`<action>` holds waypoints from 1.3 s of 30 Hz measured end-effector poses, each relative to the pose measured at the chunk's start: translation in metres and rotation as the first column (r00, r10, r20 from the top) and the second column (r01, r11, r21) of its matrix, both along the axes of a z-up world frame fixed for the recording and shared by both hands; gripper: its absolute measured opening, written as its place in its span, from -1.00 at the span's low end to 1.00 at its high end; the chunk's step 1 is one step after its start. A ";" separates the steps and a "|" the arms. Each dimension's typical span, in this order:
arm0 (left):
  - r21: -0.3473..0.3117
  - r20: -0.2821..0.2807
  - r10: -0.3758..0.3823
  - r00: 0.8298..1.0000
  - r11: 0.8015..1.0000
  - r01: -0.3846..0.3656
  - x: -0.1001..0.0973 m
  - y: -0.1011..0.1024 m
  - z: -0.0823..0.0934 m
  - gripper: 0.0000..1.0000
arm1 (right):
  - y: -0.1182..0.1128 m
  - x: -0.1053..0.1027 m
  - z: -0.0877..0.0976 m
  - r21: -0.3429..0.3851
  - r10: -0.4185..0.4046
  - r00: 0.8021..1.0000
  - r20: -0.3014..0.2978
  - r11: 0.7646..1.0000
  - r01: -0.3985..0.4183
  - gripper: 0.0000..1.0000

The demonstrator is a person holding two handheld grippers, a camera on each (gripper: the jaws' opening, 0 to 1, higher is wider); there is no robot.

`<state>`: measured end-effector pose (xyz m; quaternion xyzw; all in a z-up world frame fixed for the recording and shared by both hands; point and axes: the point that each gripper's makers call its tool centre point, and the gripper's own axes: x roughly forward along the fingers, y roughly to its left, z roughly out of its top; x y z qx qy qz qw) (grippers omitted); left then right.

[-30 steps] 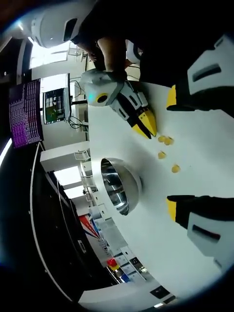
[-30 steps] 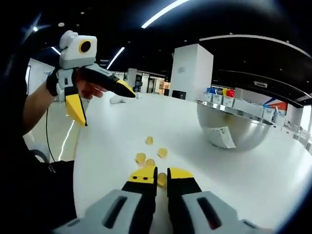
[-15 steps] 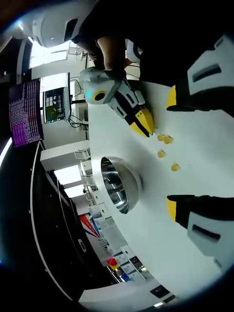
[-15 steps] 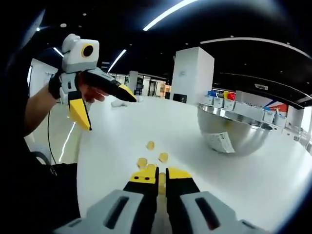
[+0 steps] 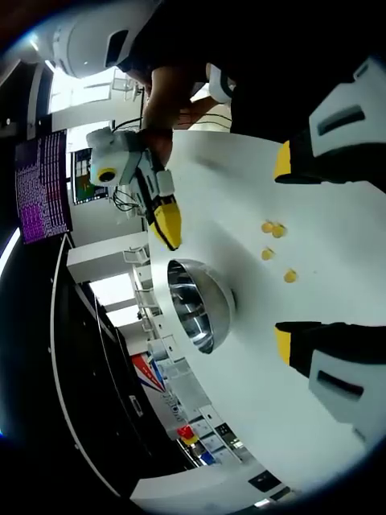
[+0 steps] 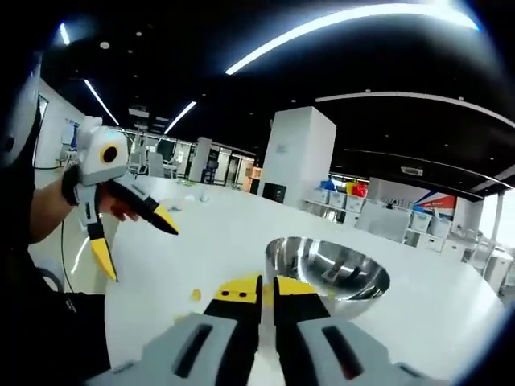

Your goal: Pick up the QQ candy scattered on the table and place it into the stainless steel bowl on the table

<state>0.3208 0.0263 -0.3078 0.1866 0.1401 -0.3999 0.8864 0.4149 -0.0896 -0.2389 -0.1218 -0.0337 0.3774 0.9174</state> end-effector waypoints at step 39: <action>0.003 0.001 0.007 1.000 1.000 -0.007 -0.001 0.003 0.002 0.39 | -0.026 0.080 0.016 0.213 -0.091 0.989 -0.118 0.970 0.115 -0.74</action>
